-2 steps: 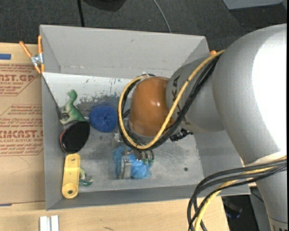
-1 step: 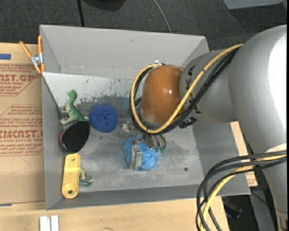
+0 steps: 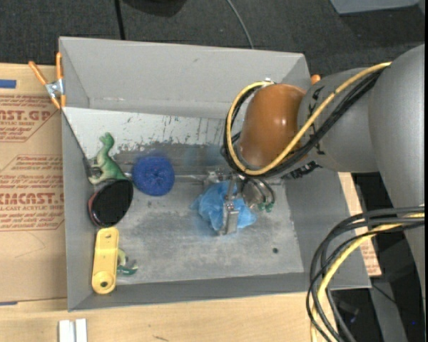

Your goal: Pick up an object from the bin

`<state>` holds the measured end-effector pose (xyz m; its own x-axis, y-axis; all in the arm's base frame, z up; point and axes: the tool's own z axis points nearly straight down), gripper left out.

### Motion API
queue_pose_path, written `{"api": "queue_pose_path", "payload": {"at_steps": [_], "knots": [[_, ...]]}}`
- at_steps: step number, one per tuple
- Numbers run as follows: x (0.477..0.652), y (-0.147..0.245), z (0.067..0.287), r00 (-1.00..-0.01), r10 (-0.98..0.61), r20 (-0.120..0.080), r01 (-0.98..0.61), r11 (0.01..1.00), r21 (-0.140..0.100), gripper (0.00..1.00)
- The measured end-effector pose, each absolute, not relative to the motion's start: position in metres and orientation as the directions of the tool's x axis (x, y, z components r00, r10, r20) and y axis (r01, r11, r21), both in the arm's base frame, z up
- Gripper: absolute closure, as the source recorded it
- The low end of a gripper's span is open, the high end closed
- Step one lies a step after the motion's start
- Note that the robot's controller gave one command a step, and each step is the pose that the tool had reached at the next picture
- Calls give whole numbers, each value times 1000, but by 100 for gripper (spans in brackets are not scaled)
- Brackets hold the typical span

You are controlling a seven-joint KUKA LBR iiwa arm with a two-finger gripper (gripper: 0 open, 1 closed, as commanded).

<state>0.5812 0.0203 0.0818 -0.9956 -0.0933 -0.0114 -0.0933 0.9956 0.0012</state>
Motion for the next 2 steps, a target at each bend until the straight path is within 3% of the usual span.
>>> {"api": "queue_pose_path", "payload": {"at_steps": [1, 2], "knots": [[565, 17, 76, -998, -54, -9, -54, 999, 6, 0], [551, -36, 73, -955, 296, -10, 296, 955, 6, 100]]}}
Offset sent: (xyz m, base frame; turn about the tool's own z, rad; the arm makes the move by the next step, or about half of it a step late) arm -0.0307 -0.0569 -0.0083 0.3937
